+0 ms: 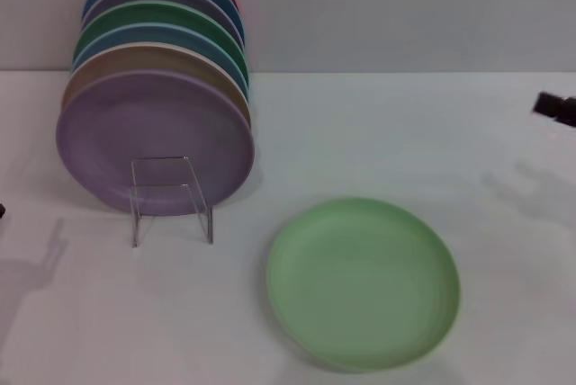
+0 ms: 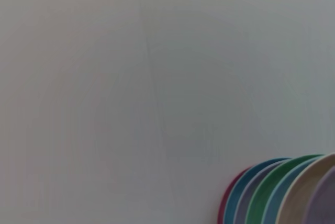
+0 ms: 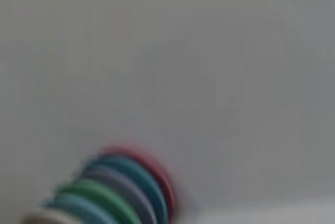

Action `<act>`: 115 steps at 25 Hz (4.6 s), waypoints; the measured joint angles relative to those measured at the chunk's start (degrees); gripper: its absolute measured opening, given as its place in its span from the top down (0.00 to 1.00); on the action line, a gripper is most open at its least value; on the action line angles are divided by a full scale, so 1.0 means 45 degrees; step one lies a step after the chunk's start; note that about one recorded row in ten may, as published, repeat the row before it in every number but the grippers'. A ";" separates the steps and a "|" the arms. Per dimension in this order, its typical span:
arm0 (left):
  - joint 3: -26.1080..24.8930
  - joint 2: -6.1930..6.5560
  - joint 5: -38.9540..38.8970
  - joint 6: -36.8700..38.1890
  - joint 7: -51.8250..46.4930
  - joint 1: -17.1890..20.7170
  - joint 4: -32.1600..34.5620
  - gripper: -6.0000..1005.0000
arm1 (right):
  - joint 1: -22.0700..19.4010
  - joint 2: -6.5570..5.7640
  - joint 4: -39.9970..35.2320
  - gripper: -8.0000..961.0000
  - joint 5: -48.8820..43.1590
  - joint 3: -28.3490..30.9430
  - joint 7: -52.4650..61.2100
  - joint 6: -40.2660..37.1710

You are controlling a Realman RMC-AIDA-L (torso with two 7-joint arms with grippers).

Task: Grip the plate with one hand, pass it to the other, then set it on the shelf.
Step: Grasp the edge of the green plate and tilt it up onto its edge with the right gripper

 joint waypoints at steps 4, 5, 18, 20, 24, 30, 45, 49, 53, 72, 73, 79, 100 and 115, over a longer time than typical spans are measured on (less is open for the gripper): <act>0.0049 0.0000 -0.0037 -0.0161 -0.0004 -0.0035 0.0002 0.25 | 0.1536 -0.0366 0.1632 0.16 -0.5000 -0.0097 0.4743 0.0778; 0.0050 0.0001 -0.0034 -0.0202 -0.0008 -0.0039 0.0002 0.25 | 0.2041 -0.0424 0.1770 0.16 -0.5982 -0.0107 0.5347 0.1149; 0.0208 0.0000 -0.0043 -0.0357 -0.0027 -0.0108 -0.0054 0.25 | 0.5990 -0.0395 0.0826 0.16 -1.1317 -0.1699 0.6731 0.3624; 0.0209 0.0000 -0.0046 -0.0391 -0.0027 -0.0110 -0.0106 0.25 | 0.6058 -0.0396 0.0738 0.16 -1.1329 -0.2074 0.6804 0.3610; 0.0210 0.0000 -0.0029 -0.0457 -0.0027 -0.0122 -0.0159 0.25 | 0.6228 -0.0392 0.0267 0.16 -1.1361 -0.2732 0.6888 0.3402; 0.0315 0.0000 -0.0036 -0.0490 -0.0027 -0.0170 -0.0159 0.25 | 0.6494 -0.0361 -0.0757 0.16 -1.1382 -0.3371 0.6950 0.2667; 0.0494 0.0000 -0.0055 -0.0508 -0.0026 -0.0171 -0.0155 0.24 | 0.6932 -0.0346 -0.2346 0.16 -1.1405 -0.4564 0.7071 0.1437; 0.0549 0.0001 -0.0055 -0.0508 -0.0026 -0.0171 -0.0155 0.24 | 0.7058 -0.0332 -0.2704 0.16 -1.1406 -0.4697 0.7070 0.1256; 0.0554 0.0000 -0.0055 -0.0508 -0.0026 -0.0171 -0.0155 0.24 | 0.7114 -0.0332 -0.2852 0.16 -1.1406 -0.4907 0.7070 0.1119; 0.0560 0.0000 -0.0055 -0.0517 -0.0026 -0.0131 -0.0155 0.24 | 0.7764 -0.0319 -0.3730 0.42 -1.1317 -0.5917 0.7322 0.0800; 0.0560 0.0000 -0.0055 -0.0517 -0.0026 -0.0131 -0.0155 0.24 | 0.7764 -0.0319 -0.3730 0.47 -1.1317 -0.5917 0.7322 0.0800; 0.0559 0.0000 -0.0046 -0.0527 -0.0026 -0.0132 -0.0155 0.24 | 0.7739 -0.0320 -0.3718 0.84 -1.1307 -0.6163 0.7276 0.0815; 0.0560 0.0001 -0.0018 -0.0507 -0.0026 -0.0140 -0.0156 0.24 | 0.6628 0.0045 -0.0758 0.96 -1.1266 -0.6183 0.7189 0.1764; 0.0935 0.0000 -0.0004 0.0325 0.0042 0.0218 -0.0655 0.24 | 0.2680 0.0225 0.4449 0.97 -0.8025 -0.6014 0.4260 -0.0076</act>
